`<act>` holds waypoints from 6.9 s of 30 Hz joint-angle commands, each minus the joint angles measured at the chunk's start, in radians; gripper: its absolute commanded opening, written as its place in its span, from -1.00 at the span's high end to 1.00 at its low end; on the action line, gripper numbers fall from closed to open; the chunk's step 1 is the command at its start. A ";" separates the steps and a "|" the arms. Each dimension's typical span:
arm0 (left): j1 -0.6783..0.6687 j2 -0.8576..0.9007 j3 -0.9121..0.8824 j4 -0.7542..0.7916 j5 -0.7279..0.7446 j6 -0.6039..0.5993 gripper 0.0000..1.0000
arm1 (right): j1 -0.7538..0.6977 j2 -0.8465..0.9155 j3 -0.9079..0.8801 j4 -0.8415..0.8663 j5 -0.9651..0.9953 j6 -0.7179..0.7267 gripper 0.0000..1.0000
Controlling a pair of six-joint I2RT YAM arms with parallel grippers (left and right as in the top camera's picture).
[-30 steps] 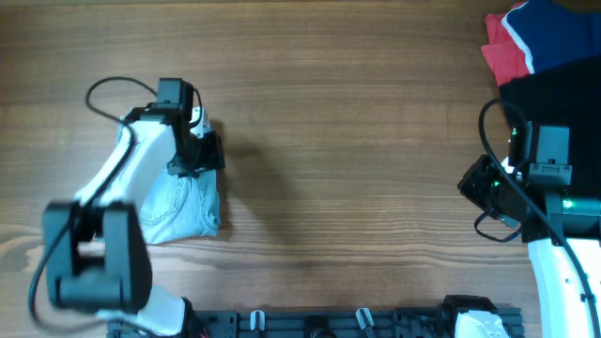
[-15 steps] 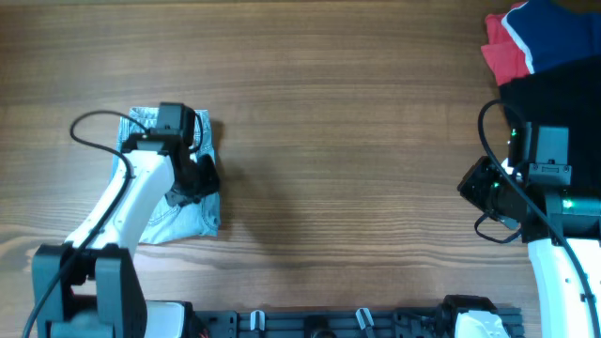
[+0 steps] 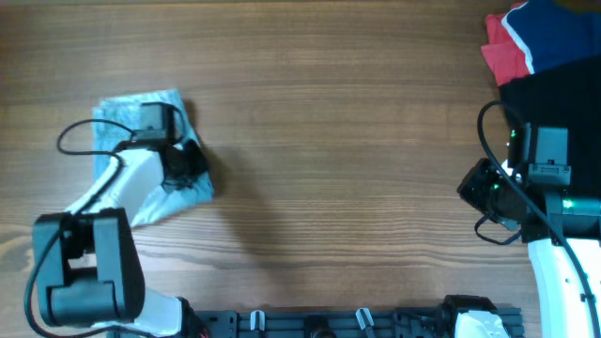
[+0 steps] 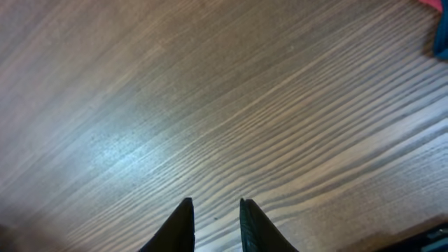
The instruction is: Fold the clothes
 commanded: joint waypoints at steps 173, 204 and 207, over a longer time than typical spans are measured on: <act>-0.437 -1.028 -0.101 -0.224 -0.250 0.321 -1.00 | -0.003 -0.381 -0.171 0.236 -0.123 -0.224 0.90; -0.149 -1.022 -0.215 -0.067 0.074 0.465 -0.71 | -0.003 -0.372 -0.171 0.233 -0.119 -0.246 0.81; -0.150 -1.078 -0.215 -0.106 -0.012 0.381 -0.67 | -0.003 -0.372 -0.171 0.208 -0.119 -0.245 0.81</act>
